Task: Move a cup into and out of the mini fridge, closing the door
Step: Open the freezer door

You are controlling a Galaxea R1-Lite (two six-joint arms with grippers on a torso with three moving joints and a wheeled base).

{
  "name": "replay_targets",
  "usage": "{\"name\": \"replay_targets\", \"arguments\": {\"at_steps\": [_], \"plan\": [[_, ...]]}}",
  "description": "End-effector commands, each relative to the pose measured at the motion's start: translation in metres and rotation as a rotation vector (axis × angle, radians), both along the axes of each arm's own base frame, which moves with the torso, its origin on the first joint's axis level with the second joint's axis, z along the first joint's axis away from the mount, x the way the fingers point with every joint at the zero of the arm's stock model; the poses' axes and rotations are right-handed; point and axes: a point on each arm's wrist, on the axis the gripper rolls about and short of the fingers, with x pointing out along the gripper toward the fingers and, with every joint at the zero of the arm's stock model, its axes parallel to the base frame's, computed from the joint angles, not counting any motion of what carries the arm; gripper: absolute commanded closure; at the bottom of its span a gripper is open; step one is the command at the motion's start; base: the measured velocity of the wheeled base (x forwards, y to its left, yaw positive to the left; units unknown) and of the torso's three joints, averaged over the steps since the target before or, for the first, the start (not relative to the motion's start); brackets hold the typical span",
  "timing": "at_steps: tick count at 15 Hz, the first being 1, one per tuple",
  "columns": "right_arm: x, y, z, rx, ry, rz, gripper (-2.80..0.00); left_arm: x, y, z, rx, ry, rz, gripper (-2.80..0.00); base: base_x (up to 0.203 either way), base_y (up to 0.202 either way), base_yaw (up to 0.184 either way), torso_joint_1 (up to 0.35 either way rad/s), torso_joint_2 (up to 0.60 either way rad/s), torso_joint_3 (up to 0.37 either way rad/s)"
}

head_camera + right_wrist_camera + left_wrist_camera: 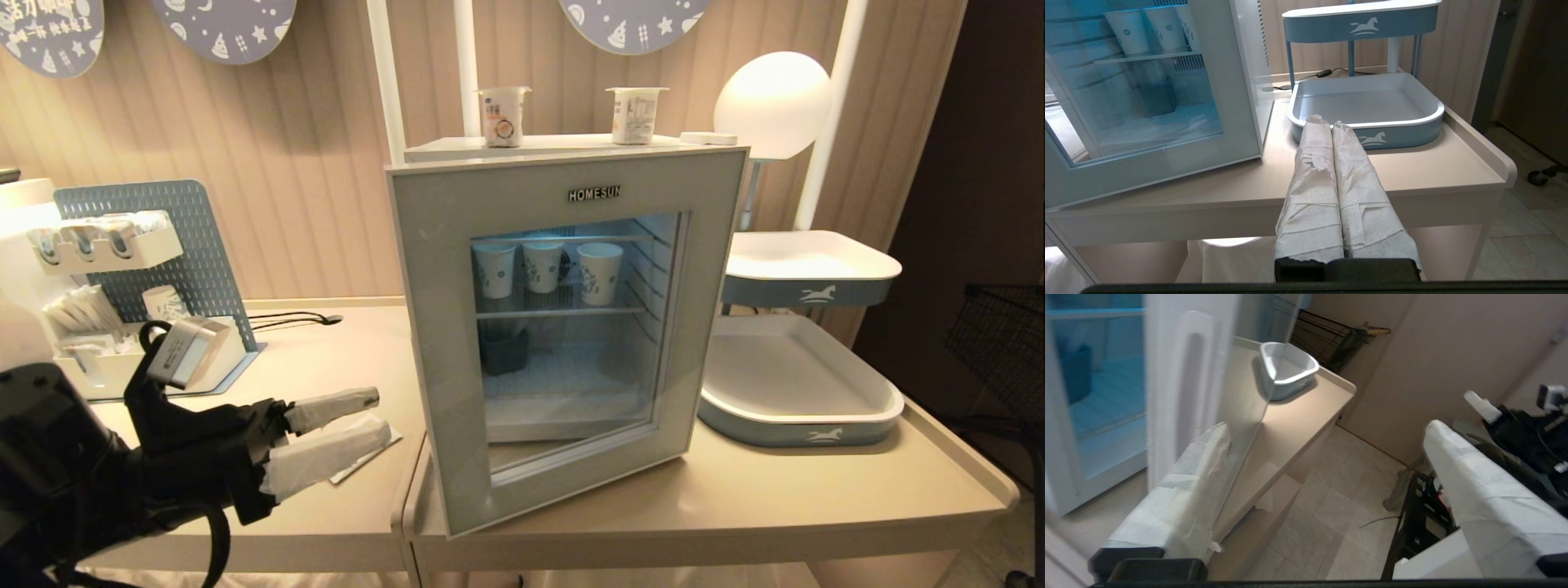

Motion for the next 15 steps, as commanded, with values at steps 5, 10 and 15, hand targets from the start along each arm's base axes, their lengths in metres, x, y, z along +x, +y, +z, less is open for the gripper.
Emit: {"name": "replay_targets", "arguments": {"at_steps": [5,10,15], "plan": [[0.003,0.000,-0.011,0.000,0.039,0.000,0.00,0.073,0.007,-0.046,0.017,0.121,0.253,0.00,0.000,0.000,0.000,0.000,0.00,0.000],[0.003,0.000,-0.011,0.000,0.039,0.000,0.00,0.095,-0.005,-0.064,0.031,0.126,0.290,0.00,0.000,0.000,0.000,0.000,0.00,0.000],[0.003,0.000,-0.011,0.000,0.039,0.000,0.00,0.090,-0.041,-0.070,0.041,0.148,0.163,0.00,0.000,0.000,0.000,0.000,0.00,0.000]]}}
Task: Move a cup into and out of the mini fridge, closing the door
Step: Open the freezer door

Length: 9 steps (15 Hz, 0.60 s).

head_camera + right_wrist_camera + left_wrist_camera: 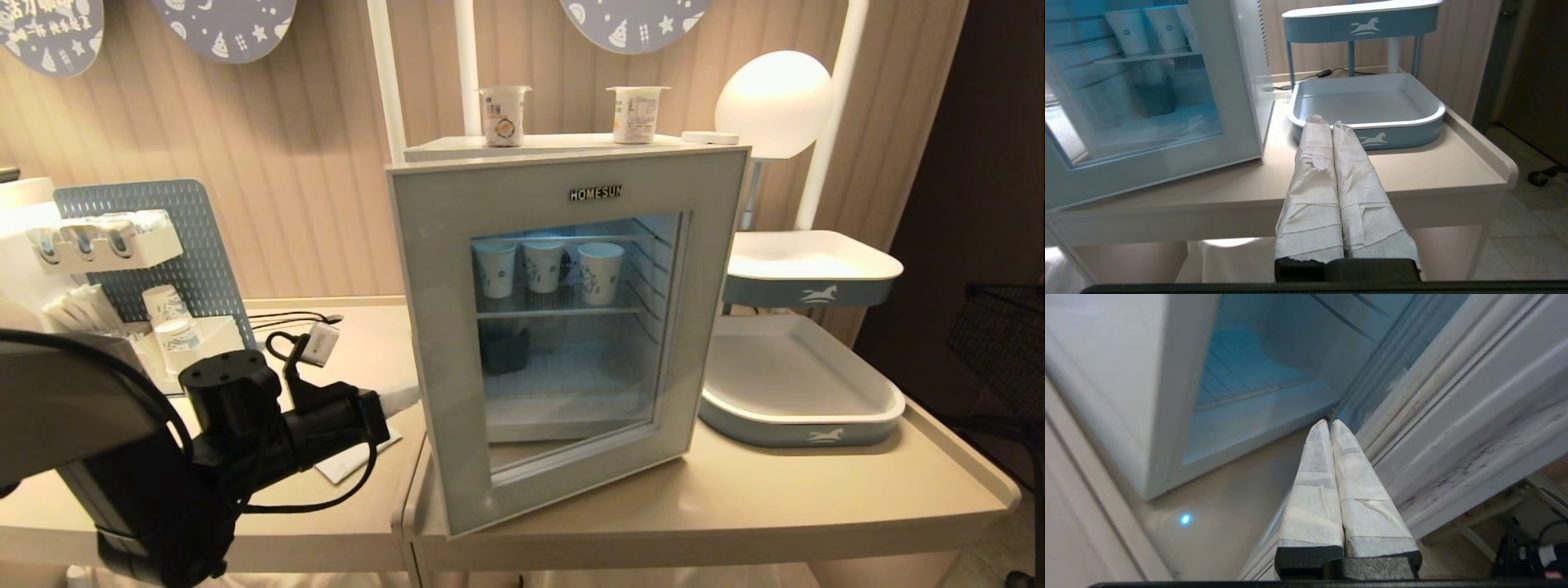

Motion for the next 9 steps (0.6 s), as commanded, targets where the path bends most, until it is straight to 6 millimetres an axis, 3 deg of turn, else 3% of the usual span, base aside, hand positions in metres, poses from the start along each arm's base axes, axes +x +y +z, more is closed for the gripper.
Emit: {"name": "replay_targets", "arguments": {"at_steps": [1,5,9], "plan": [[0.003,0.000,-0.011,0.000,0.039,0.000,0.00,-0.006,-0.008,-0.001,-0.003,0.009,-0.047,0.00,0.000,0.000,0.000,0.000,0.00,0.000],[0.003,0.000,-0.011,0.000,0.039,0.000,0.00,-0.037,-0.010,0.019,-0.031,-0.007,-0.252,0.00,0.000,0.000,0.000,0.000,0.00,0.000],[0.003,0.000,-0.011,0.000,0.039,0.000,0.00,-0.075,-0.045,0.036,-0.062,-0.017,-0.523,0.00,0.000,0.000,0.000,0.000,0.00,0.000]]}}
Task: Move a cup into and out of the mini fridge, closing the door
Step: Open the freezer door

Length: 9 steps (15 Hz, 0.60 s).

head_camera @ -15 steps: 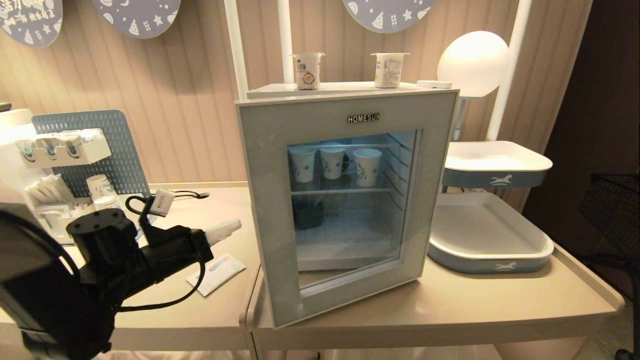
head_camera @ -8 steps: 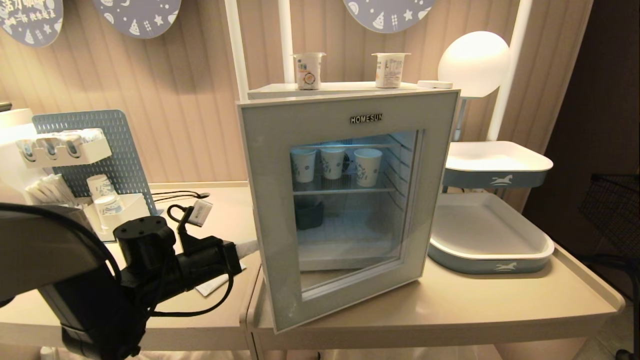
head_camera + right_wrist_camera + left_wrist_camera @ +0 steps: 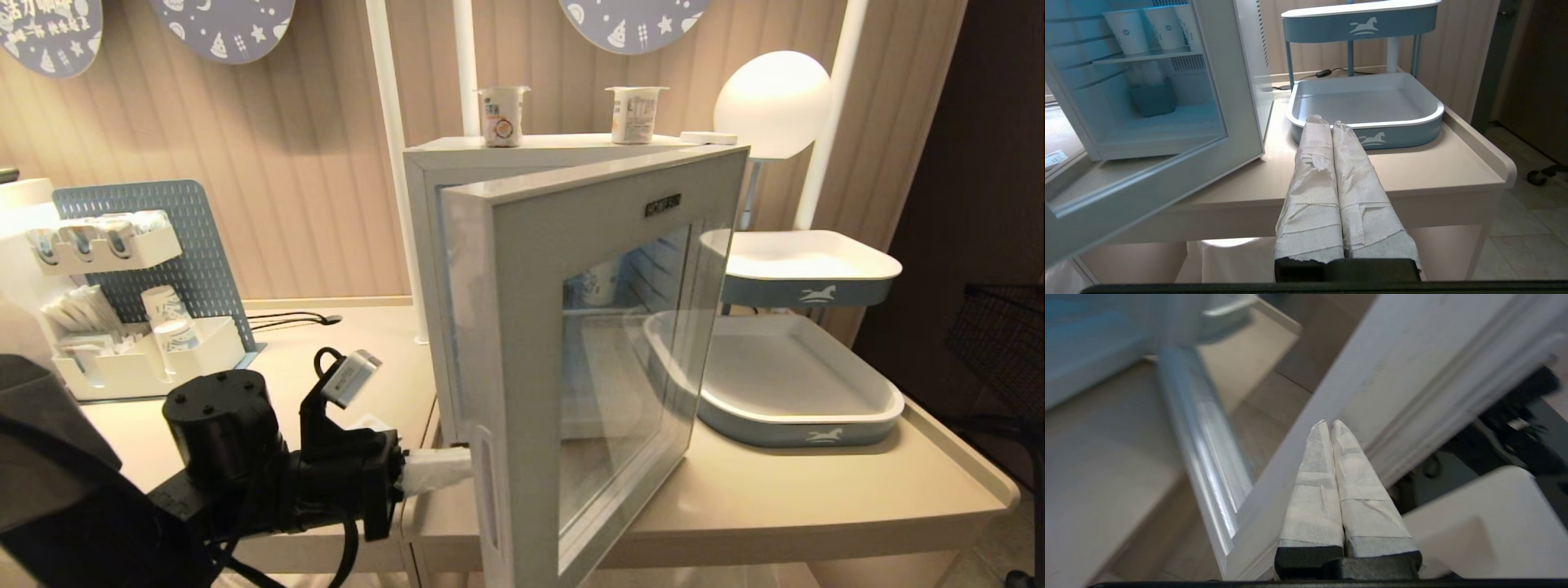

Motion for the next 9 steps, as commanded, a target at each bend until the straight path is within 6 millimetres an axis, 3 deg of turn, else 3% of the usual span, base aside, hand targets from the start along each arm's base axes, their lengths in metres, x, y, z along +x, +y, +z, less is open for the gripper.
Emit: {"name": "replay_targets", "arguments": {"at_steps": [1,4,5,7,9], "plan": [[0.003,0.000,-0.011,0.000,0.039,0.000,0.00,-0.019,-0.021,0.011,-0.020,-0.032,-0.118,0.00,0.000,0.000,0.000,0.000,0.00,0.000],[0.003,0.000,-0.011,0.000,0.039,0.000,0.00,-0.040,-0.064,0.019,-0.021,-0.019,-0.306,0.00,0.000,0.000,0.000,0.000,0.00,0.000],[0.003,0.000,-0.011,0.000,0.039,0.000,0.00,-0.044,-0.069,0.026,-0.022,-0.018,-0.328,0.00,0.000,0.000,0.000,0.000,0.00,0.000],[0.003,0.000,-0.011,0.000,0.039,0.000,0.00,-0.047,-0.063,0.026,-0.014,-0.006,-0.308,0.00,0.000,0.000,0.000,0.000,0.00,0.000],[0.003,0.000,-0.011,0.000,0.039,0.000,0.00,-0.037,-0.042,0.026,-0.005,-0.001,-0.178,0.00,0.000,0.000,0.000,0.000,0.00,0.000]]}}
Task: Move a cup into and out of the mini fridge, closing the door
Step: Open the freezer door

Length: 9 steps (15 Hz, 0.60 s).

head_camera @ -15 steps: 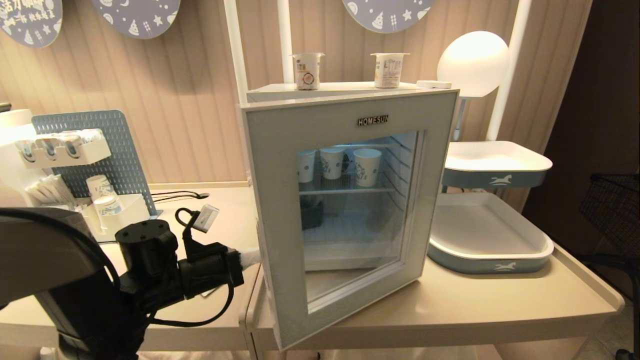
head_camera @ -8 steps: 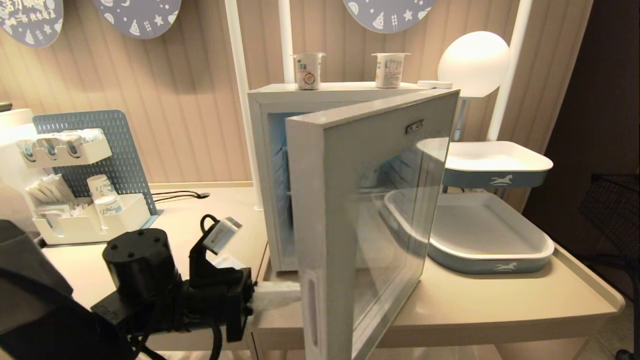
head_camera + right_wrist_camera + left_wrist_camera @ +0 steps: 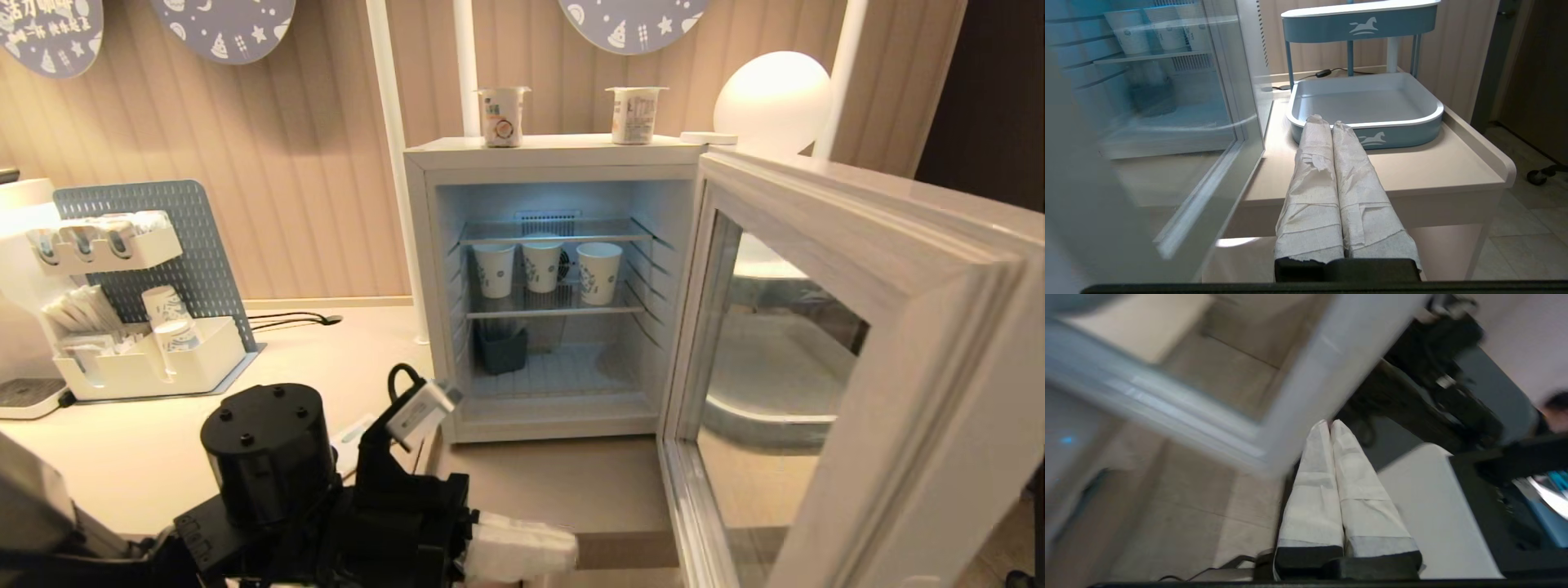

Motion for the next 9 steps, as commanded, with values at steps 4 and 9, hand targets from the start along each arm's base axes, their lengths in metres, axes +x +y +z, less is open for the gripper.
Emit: {"name": "replay_targets", "arguments": {"at_steps": [4,9], "plan": [[0.003,0.000,-0.011,0.000,0.039,0.000,0.00,-0.013,0.066,0.060,-0.066,-0.112,0.258,0.00,0.000,0.000,0.000,0.000,0.00,0.000],[0.003,0.000,-0.011,0.000,0.039,0.000,0.00,-0.126,0.133,0.208,-0.055,-0.128,0.609,0.00,0.000,0.000,0.000,0.000,0.00,0.000]]}}
